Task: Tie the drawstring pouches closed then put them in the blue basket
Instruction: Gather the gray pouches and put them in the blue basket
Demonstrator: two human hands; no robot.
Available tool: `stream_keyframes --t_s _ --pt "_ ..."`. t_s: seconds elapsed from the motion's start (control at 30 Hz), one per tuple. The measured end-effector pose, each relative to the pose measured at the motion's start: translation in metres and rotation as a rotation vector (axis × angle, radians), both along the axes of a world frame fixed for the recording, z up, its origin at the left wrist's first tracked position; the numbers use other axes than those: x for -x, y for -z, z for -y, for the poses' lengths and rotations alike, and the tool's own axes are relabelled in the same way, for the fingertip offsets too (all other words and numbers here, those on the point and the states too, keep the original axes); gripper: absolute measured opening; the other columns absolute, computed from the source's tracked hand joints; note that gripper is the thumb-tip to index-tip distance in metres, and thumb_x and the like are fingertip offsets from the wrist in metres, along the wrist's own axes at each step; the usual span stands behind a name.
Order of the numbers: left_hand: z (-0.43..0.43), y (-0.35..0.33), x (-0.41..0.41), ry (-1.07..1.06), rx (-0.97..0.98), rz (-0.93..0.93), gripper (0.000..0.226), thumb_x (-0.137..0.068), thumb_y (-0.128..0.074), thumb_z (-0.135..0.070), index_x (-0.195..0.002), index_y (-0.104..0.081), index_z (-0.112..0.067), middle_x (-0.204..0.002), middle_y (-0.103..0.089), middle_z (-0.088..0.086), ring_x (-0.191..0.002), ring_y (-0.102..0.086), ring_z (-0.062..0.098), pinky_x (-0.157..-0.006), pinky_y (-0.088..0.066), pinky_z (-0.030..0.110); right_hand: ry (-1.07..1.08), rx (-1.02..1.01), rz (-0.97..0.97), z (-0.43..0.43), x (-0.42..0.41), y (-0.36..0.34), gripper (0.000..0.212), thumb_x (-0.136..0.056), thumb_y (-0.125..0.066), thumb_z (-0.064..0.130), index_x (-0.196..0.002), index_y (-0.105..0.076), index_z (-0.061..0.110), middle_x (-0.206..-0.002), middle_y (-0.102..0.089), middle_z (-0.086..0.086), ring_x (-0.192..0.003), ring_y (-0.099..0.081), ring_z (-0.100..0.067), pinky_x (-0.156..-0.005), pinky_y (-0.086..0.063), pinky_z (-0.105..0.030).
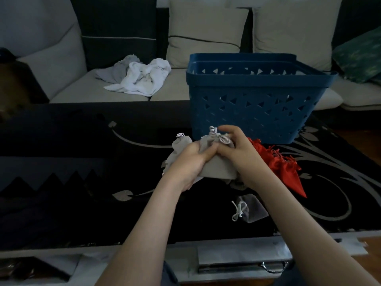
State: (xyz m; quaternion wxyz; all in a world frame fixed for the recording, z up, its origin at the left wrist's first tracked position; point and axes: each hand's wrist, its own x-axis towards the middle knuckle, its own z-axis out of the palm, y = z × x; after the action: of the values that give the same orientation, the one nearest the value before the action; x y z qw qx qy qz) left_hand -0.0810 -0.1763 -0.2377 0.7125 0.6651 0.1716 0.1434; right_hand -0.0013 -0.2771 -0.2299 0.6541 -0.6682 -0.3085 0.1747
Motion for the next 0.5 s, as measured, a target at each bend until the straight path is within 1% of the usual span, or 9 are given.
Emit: stream_keyframes --t_s 0.1,0.17,0.2,0.23,0.27,0.33,0.4,0.47,0.5 --pt "-0.011 -0.006 0.004 -0.149 0.045 0.082 0.018 -0.096 -0.052 -0.011 -0.091 -0.068 -0.015 -0.082 -0.073 0.001 -0.082 -0.067 0.017 -0.077 -0.051 0.027 0.029 -0.197 -0.187 -0.001 0.000 -0.007 0.025 -0.095 -0.052 0.015 -0.120 -0.054 0.018 -0.100 -0.058 0.000 -0.092 -0.057 -0.011 -0.083 -0.046 -0.027" --pt "-0.021 -0.010 0.007 -0.288 0.099 0.076 0.018 -0.095 -0.055 -0.015 -0.084 -0.069 -0.015 -0.078 -0.072 0.003 -0.079 -0.067 0.020 -0.076 -0.050 0.031 0.063 -0.143 -0.181 -0.008 0.001 -0.006 0.022 -0.094 -0.049 0.013 -0.114 -0.056 0.018 -0.098 -0.060 -0.003 -0.088 -0.057 -0.014 -0.076 -0.046 -0.025" --pt "-0.024 -0.010 0.009 -0.349 0.113 0.062 0.016 -0.095 -0.056 -0.017 -0.084 -0.069 -0.014 -0.080 -0.071 0.006 -0.080 -0.067 0.022 -0.076 -0.050 0.033 0.040 -0.072 -0.132 -0.011 0.003 -0.002 0.024 -0.090 -0.050 0.008 -0.113 -0.056 0.017 -0.098 -0.061 -0.007 -0.086 -0.057 -0.017 -0.073 -0.047 -0.025" --pt "-0.026 -0.009 0.012 -0.402 0.120 0.035 0.016 -0.095 -0.057 -0.018 -0.085 -0.068 -0.012 -0.081 -0.070 0.008 -0.081 -0.067 0.024 -0.076 -0.050 0.034 -0.011 0.025 -0.018 -0.015 0.006 0.003 0.031 -0.085 -0.051 0.003 -0.113 -0.055 0.016 -0.101 -0.062 -0.008 -0.089 -0.058 -0.019 -0.075 -0.048 -0.026" --pt "-0.027 -0.009 0.014 -0.440 0.124 0.018 0.015 -0.094 -0.057 -0.017 -0.085 -0.067 -0.011 -0.081 -0.069 0.009 -0.082 -0.067 0.025 -0.076 -0.051 0.035 -0.072 0.122 0.130 -0.018 0.011 0.008 0.040 -0.081 -0.050 -0.001 -0.117 -0.054 0.015 -0.108 -0.063 -0.007 -0.098 -0.059 -0.018 -0.082 -0.048 -0.025" --pt "-0.030 -0.008 0.017 -0.469 0.120 0.000 0.016 -0.094 -0.057 -0.015 -0.084 -0.067 -0.010 -0.082 -0.069 0.009 -0.083 -0.067 0.027 -0.079 -0.052 0.037 -0.169 0.272 0.367 -0.022 0.019 0.014 0.054 -0.081 -0.048 -0.006 -0.131 -0.048 0.015 -0.121 -0.057 0.000 -0.113 -0.052 -0.011 -0.089 -0.040 -0.009" --pt "-0.035 -0.010 0.024 -0.503 0.129 0.008 0.015 -0.094 -0.057 -0.016 -0.084 -0.067 -0.012 -0.085 -0.070 0.010 -0.085 -0.067 0.026 -0.080 -0.052 0.038 -0.243 0.252 0.404 -0.024 0.022 0.014 0.061 -0.082 -0.050 -0.008 -0.138 -0.040 0.015 -0.129 -0.051 0.000 -0.118 -0.047 -0.007 -0.088 -0.035 -0.001" --pt "-0.044 -0.011 0.029 -0.549 0.156 0.042 0.014 -0.094 -0.057 -0.017 -0.086 -0.067 -0.013 -0.089 -0.069 0.010 -0.086 -0.066 0.024 -0.077 -0.051 0.036 -0.248 0.243 0.407 -0.029 0.024 0.016 0.062 -0.082 -0.054 -0.005 -0.140 -0.038 0.014 -0.129 -0.052 -0.002 -0.118 -0.049 -0.010 -0.088 -0.037 -0.006" --pt "-0.048 -0.011 0.031 -0.575 0.168 0.056 0.014 -0.094 -0.057 -0.018 -0.085 -0.066 -0.013 -0.087 -0.068 0.009 -0.084 -0.065 0.023 -0.074 -0.051 0.034 -0.232 0.278 0.407 -0.031 0.026 0.018 0.062 -0.083 -0.057 -0.001 -0.140 -0.037 0.014 -0.126 -0.053 -0.003 -0.115 -0.051 -0.014 -0.088 -0.039 -0.012"
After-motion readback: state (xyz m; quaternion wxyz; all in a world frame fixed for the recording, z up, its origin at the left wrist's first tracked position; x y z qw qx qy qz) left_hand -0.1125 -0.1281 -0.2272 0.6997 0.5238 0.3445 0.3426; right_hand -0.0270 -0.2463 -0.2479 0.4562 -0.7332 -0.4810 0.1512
